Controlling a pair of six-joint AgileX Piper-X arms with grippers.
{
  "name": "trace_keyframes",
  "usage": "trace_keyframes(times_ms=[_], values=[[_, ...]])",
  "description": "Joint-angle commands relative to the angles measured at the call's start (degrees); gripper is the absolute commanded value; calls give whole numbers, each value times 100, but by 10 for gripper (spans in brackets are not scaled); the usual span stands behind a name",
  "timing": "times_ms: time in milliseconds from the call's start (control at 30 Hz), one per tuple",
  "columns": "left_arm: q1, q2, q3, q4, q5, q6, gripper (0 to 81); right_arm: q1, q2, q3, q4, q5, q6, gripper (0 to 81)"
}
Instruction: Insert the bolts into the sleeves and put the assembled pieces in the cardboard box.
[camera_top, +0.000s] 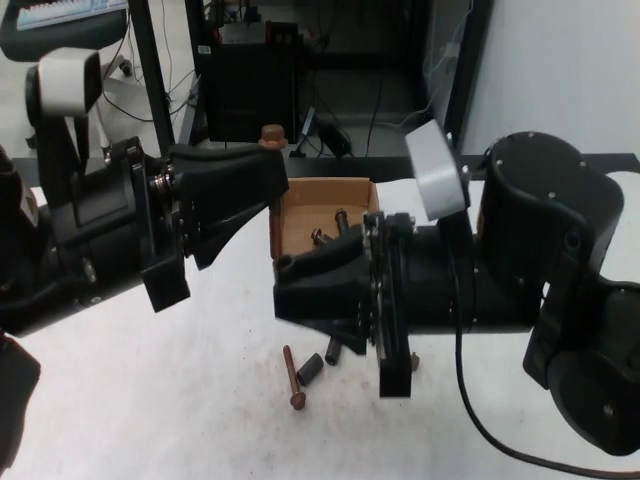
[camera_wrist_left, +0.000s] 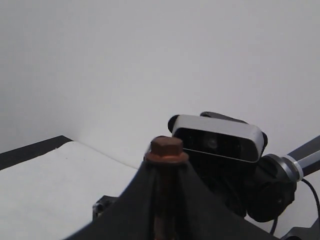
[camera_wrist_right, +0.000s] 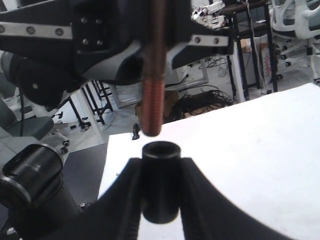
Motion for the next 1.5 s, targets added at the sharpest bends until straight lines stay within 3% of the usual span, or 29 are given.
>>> trace_keyframes(times_ms=[0,1467], values=[[-4,-51,-23,-26,-64,36,1,22,-42,-44,-20,-94,-49,8],[-4,-51,-23,-26,51,-153,1,12,-42,-125,-201,178,239,8]])
